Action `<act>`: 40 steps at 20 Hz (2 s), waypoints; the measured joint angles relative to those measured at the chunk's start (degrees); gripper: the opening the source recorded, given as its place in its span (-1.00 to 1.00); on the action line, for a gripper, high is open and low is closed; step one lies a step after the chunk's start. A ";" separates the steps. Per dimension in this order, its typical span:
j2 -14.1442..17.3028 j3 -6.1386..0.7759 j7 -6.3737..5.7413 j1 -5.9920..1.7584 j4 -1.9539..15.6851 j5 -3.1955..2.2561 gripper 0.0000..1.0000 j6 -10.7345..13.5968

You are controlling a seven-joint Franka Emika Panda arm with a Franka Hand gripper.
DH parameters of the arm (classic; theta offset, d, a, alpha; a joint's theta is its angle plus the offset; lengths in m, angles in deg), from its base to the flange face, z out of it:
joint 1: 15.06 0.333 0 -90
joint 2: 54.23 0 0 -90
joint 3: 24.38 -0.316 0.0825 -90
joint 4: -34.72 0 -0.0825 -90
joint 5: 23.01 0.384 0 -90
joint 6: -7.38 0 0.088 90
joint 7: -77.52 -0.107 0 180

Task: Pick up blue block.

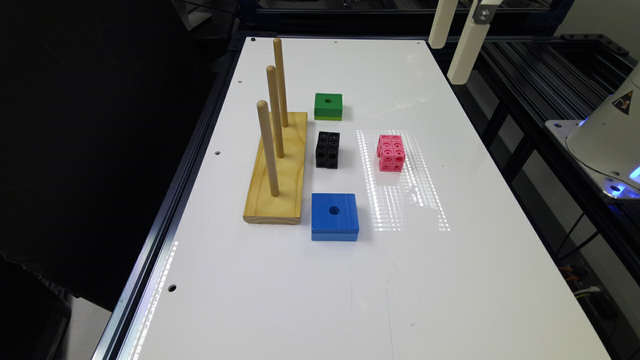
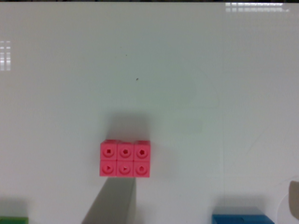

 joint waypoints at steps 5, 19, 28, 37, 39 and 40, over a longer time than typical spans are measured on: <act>2.96 -0.93 -0.43 0.13 2.43 0.18 1.00 -1.99; 11.18 -3.17 -2.43 0.16 9.78 0.21 1.00 -3.33; 14.47 -4.40 -3.66 0.16 13.07 0.21 1.00 -3.33; 20.23 -4.41 -3.67 0.15 12.80 0.21 1.00 -7.93; 21.53 -4.41 -3.67 0.15 12.87 0.21 1.00 -9.06; 21.72 -4.41 -3.67 0.15 12.91 0.21 1.00 -9.16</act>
